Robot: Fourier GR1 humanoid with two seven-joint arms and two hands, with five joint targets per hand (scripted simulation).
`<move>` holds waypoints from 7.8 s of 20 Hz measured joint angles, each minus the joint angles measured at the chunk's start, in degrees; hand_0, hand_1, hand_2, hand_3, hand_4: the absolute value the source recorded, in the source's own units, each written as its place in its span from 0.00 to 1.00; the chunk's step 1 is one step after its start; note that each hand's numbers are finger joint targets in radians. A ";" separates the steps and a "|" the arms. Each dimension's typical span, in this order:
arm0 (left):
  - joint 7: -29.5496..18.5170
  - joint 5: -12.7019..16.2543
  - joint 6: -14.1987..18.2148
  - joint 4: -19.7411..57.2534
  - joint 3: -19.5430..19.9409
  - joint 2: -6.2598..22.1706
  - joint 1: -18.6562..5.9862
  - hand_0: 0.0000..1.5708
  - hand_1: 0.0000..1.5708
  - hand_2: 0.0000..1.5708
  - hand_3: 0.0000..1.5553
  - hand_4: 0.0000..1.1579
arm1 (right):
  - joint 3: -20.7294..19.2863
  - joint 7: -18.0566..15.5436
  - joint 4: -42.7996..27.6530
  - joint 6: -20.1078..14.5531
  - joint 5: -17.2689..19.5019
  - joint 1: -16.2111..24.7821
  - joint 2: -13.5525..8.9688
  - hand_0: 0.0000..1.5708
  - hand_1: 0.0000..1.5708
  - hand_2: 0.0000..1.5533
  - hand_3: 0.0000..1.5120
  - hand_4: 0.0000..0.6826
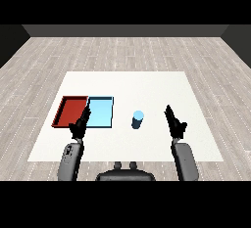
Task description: Pick the blue can and put it in the blue box
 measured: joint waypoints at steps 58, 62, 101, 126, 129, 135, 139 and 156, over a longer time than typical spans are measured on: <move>-24.07 10.98 -4.01 1.19 5.06 -0.50 -1.41 0.00 0.00 0.00 0.00 0.00 | 1.06 -19.02 24.77 3.05 -12.88 -11.90 6.08 0.00 0.00 0.00 0.00 0.00; -24.53 10.75 -4.34 -0.06 5.15 -0.08 0.20 0.00 0.00 0.00 0.00 0.00 | 2.26 -19.91 26.94 2.78 -13.37 -12.68 6.07 0.00 0.00 0.00 0.00 0.00; -25.14 11.26 -5.00 -0.59 6.02 0.26 0.59 0.00 0.00 0.00 0.00 0.00 | 15.08 -27.13 46.29 -4.56 -25.67 -27.10 6.26 0.00 0.00 0.00 0.00 0.00; -25.00 7.85 -4.36 2.37 2.61 -0.94 -0.53 0.00 0.00 0.00 0.00 0.00 | 15.60 -23.65 41.86 -13.80 -17.19 -29.51 5.60 0.95 0.95 0.94 0.93 0.95; -25.26 6.92 -3.05 4.16 -0.21 -1.61 -0.77 0.00 0.00 0.00 0.00 0.00 | 15.16 -22.56 38.56 -13.55 -16.28 -29.93 5.02 0.94 0.94 0.93 0.93 0.95; -21.90 7.75 -2.09 6.38 -3.44 -2.24 -3.76 0.00 0.00 0.00 0.00 0.00 | 15.07 -21.77 32.09 -13.10 -14.01 -30.62 4.96 0.91 0.91 0.93 0.94 0.97; -21.20 8.38 -2.00 7.08 -4.46 -2.40 -4.38 0.00 0.00 0.00 0.00 0.00 | 14.07 -19.59 27.66 -12.26 -11.64 -28.97 5.46 0.91 0.91 0.93 0.94 0.97; -20.37 11.39 10.09 18.95 -16.18 -2.50 -16.15 0.00 0.00 0.00 0.00 0.00 | 14.55 -18.57 23.04 -10.24 -9.46 -27.43 6.05 0.90 0.90 0.93 0.94 0.96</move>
